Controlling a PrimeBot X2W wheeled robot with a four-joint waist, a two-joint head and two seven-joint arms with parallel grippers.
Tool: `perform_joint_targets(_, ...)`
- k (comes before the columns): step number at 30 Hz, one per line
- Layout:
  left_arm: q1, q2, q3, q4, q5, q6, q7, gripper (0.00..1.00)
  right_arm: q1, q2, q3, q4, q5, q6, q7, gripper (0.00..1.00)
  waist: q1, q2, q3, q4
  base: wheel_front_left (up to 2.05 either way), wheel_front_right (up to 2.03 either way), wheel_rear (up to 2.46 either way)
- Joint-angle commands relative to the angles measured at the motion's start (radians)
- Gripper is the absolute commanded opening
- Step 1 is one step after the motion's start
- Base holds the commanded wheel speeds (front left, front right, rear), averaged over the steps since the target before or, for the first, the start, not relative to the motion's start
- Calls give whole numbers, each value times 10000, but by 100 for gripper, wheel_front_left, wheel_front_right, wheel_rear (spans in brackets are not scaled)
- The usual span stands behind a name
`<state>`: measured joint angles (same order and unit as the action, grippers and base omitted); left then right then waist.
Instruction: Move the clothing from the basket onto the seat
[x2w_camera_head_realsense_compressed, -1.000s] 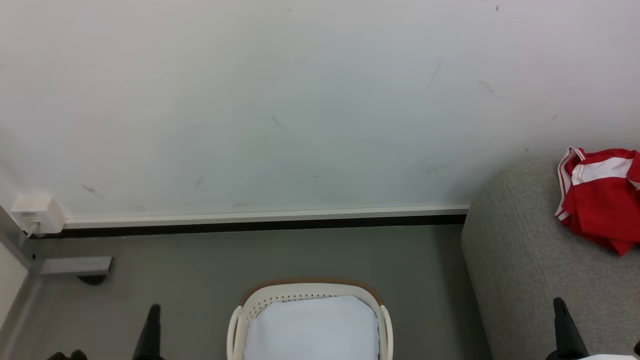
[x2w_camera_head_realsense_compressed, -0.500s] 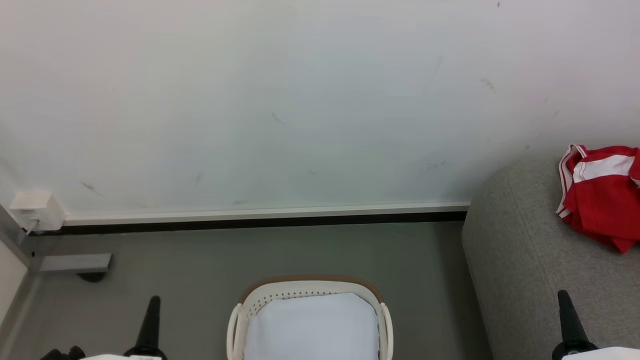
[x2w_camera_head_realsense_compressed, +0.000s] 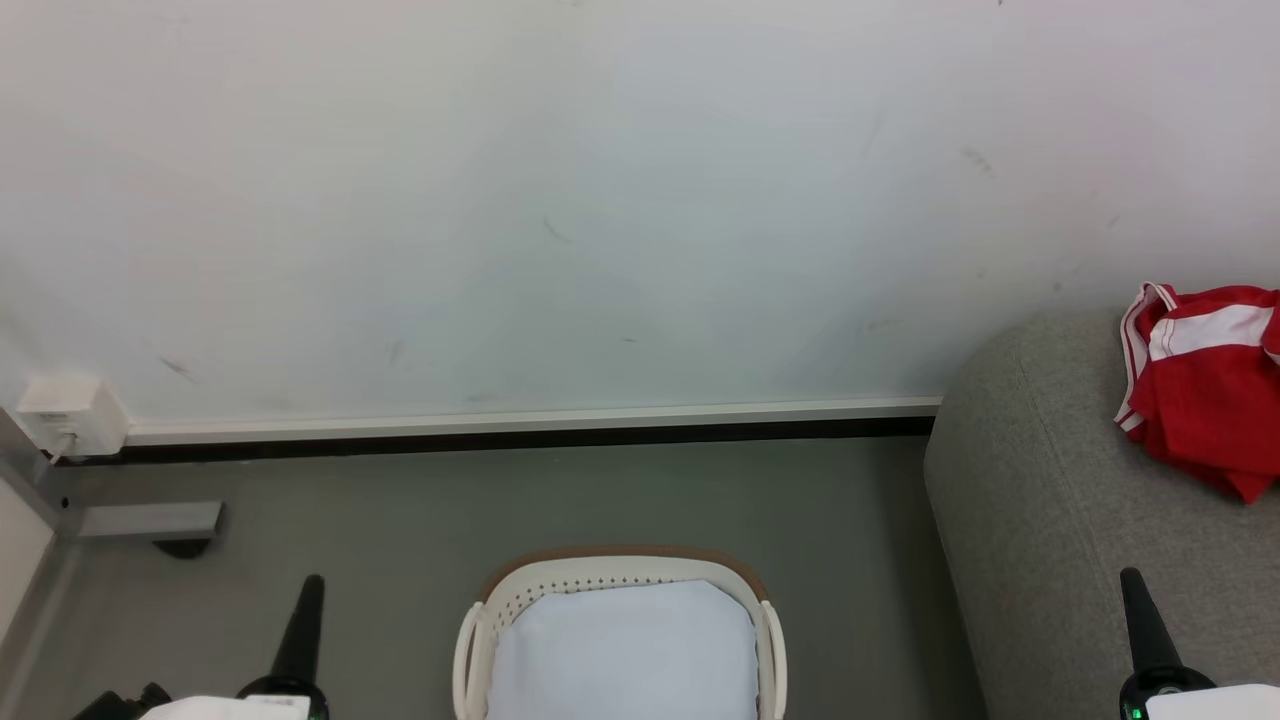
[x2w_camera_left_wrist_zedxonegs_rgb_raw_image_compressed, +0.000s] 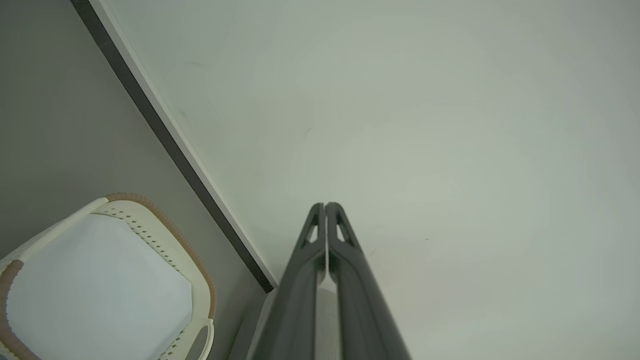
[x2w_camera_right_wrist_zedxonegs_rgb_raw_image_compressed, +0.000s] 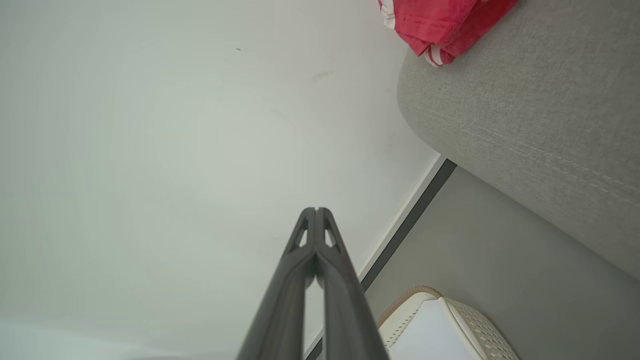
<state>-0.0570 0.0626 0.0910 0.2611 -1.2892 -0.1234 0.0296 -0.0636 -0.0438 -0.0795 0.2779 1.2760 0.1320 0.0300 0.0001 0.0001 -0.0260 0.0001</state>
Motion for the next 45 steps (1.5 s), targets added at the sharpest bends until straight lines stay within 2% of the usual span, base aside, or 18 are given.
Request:
perform_joint_targets(1, -192, 0, 66, -84, -346, -55, 57, 0, -234, -90, -73, -116, 297, -16, 62, 0, -1, -1, 10, 0, 0, 0, 0)
perform_joint_targets(31, -472, -84, 211, -149, -2575, -94, 679, 0, -422, -100, -299, -307, 2684, -21, 679, 0, -1, -1, 213, 0, 0, 0, 0)
perform_joint_targets(45, -571, -119, 253, -170, -3294, -102, 888, 0, -516, -101, -375, -364, 3377, -23, 874, 0, -1, -1, 291, -1, 0, 0, 0)
